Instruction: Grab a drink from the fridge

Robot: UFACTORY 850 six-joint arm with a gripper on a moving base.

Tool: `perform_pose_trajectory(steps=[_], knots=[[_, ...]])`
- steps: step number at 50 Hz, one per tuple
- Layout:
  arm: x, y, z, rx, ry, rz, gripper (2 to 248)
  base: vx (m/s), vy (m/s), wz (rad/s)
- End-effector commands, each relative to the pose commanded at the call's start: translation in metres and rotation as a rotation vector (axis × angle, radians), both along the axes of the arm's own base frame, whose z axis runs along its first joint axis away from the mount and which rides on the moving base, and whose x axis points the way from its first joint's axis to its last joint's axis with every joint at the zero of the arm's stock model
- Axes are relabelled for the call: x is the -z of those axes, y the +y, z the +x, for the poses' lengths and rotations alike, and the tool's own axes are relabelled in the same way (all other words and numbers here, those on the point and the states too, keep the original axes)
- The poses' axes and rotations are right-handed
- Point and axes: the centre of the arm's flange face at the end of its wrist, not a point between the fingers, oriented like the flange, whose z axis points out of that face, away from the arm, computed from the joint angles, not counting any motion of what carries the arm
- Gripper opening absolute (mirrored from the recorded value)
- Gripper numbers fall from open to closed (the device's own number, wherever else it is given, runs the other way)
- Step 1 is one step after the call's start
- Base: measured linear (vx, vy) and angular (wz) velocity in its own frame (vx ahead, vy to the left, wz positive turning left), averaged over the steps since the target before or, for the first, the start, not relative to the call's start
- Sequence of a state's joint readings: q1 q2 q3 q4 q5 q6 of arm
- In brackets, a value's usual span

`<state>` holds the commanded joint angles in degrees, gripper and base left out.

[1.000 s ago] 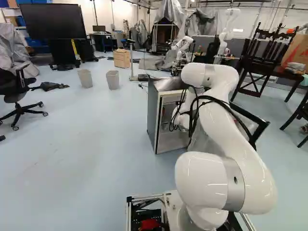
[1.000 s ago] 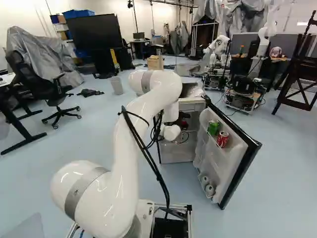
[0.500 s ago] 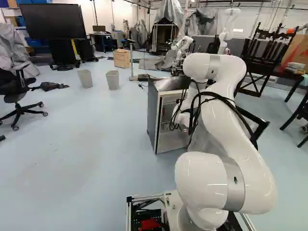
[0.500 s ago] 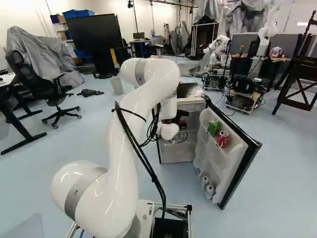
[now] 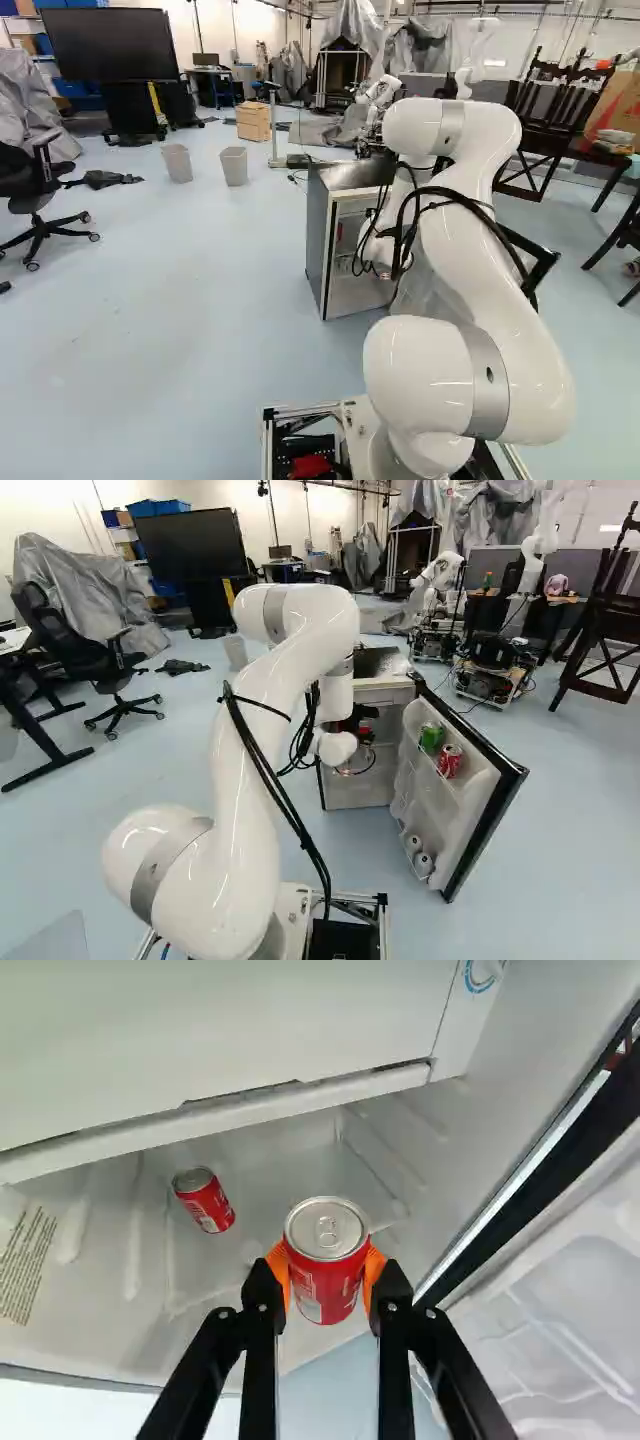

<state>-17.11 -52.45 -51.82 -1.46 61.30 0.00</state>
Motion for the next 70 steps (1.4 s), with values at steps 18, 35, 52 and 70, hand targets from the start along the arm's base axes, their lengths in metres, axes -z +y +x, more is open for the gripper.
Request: perform_pose_trajectory(steps=[18,35,52,70], knots=[[-0.025,0.012,-0.029,-0.005,0.016,0.005,94,0.0,0.0,0.0],[-0.051,0.023,-0.059,-0.01,0.021,0.006,94,0.0,0.0,0.0],[-0.077,0.034,-0.088,-0.016,0.019,0.006,94,0.0,0.0,0.0],[-0.1,0.042,-0.106,-0.021,0.0,0.0,94,0.0,0.0,0.0]])
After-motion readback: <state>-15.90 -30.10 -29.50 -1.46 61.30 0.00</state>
